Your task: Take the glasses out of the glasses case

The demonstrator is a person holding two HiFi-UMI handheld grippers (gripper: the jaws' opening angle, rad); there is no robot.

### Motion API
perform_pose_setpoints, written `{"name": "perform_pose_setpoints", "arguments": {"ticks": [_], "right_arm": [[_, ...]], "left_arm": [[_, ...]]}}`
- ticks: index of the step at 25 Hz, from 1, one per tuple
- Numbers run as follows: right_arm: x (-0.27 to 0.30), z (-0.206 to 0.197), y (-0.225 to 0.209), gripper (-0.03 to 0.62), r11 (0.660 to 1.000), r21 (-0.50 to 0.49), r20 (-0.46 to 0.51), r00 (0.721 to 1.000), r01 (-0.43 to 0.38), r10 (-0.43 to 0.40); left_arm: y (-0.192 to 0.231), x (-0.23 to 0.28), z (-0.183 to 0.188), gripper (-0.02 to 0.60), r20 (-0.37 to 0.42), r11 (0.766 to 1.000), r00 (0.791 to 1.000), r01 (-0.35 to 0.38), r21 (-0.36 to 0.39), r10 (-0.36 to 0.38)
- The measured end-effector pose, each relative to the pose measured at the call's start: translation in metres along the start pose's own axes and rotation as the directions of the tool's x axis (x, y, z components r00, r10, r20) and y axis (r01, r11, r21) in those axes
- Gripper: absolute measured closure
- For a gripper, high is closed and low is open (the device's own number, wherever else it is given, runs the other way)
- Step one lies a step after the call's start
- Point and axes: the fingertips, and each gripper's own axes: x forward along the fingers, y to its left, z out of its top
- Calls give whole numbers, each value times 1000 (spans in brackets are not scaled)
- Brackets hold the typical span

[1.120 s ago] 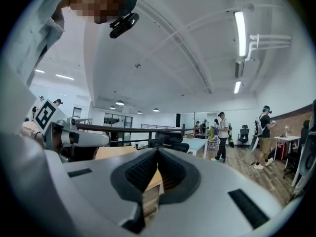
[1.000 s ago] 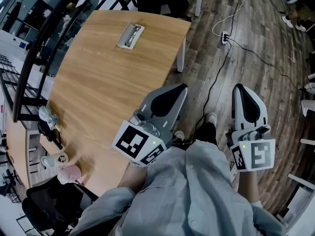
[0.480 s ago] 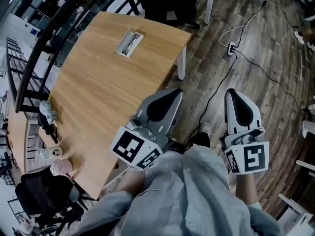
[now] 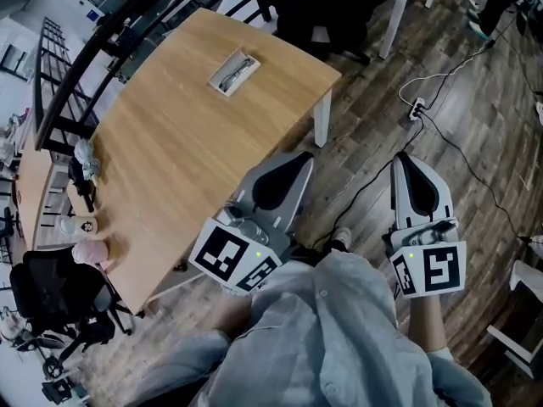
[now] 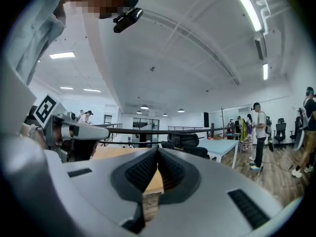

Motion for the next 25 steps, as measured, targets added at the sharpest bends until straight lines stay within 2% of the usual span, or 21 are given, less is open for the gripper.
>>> {"name": "perform_pose_setpoints", "arguments": {"ticks": [5,11,13,15,17,20,25], "right_arm": [[12,-4,-18,592,997,4,12,997,-79,79],[20,-5,-27,592,982,1,27,982,-187,187],[21,-4,-26,592,976,-4,26,975,-219,219],[24,-4,-24,592,968,-12,28,968,-249,249],[27,-5,-21,592,961,-20,31,961,-274,275],[32,-5,-17,592,956,-26,35,956,-291,292],[40,-1,-31,592,968,-32,55,967,-249,250]], "left_arm": [[-3,10,-1,578,20,995,995,-97,12,97],[-8,10,1,578,48,978,978,-205,22,204],[-11,8,4,578,54,970,971,-237,57,234],[-11,5,8,578,57,951,960,-281,126,275],[-12,4,9,578,62,937,951,-309,163,303],[-12,0,10,578,69,933,944,-329,148,322],[0,-3,8,578,78,932,938,-346,109,339]]}}
